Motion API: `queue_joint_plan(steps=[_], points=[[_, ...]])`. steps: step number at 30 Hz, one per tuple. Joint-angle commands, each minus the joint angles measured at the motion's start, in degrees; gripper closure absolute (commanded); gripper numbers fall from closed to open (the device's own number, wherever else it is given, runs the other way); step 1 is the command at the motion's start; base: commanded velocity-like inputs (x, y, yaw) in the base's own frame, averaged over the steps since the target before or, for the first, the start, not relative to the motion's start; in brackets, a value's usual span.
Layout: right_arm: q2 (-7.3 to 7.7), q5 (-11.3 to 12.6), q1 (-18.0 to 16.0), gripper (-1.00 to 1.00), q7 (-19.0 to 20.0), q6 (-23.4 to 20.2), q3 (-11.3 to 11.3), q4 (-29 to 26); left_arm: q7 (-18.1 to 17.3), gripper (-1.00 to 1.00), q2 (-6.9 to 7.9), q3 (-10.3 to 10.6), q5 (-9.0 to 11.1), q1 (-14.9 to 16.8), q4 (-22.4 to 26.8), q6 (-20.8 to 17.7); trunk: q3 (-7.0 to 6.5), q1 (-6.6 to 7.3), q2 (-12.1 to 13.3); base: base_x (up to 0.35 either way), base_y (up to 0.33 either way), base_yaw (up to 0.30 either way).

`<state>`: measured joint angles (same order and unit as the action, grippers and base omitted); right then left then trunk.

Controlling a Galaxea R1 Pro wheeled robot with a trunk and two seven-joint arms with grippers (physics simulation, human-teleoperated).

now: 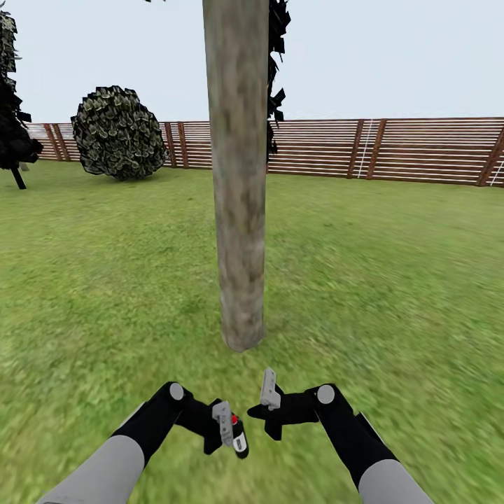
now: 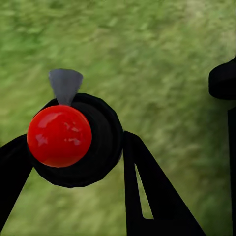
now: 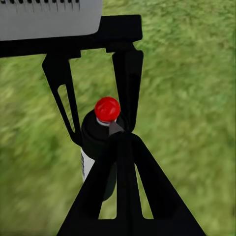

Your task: In the garden, pick up the pesticide atomizer on the floor and spray pesticide onto both trees until each tree trunk is fully covered.

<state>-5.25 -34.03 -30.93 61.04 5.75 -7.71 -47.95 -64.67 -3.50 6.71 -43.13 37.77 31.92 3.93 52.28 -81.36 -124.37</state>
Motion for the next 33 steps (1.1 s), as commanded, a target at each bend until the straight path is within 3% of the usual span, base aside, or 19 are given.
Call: queue_joint_plan(steps=[1, 13, 33], points=[[-0.02, -0.6, 0.0, 1.00, 0.1, 0.6, 0.1, -0.1, -0.2, 1.00, -0.02, 0.0, -0.4, 0.0, 0.1, 0.4, 0.05, 0.01, 0.0, 0.000, 0.000, 0.000], [-0.02, -0.7, 0.0, 1.00, 0.0, 0.6, 0.1, -0.1, -2.5, 1.00, -0.13, -0.1, -0.3, 0.0, 0.6, 0.8, 0.05, 0.01, 0.0, 0.000, 0.000, 0.000], [-0.02, -0.7, 0.0, 1.00, 0.0, 0.6, 0.2, -0.1, -2.4, 1.00, -1.33, -0.2, -0.3, 0.0, 0.7, 0.9, 0.05, 0.01, 0.0, 0.000, 0.000, 0.000]])
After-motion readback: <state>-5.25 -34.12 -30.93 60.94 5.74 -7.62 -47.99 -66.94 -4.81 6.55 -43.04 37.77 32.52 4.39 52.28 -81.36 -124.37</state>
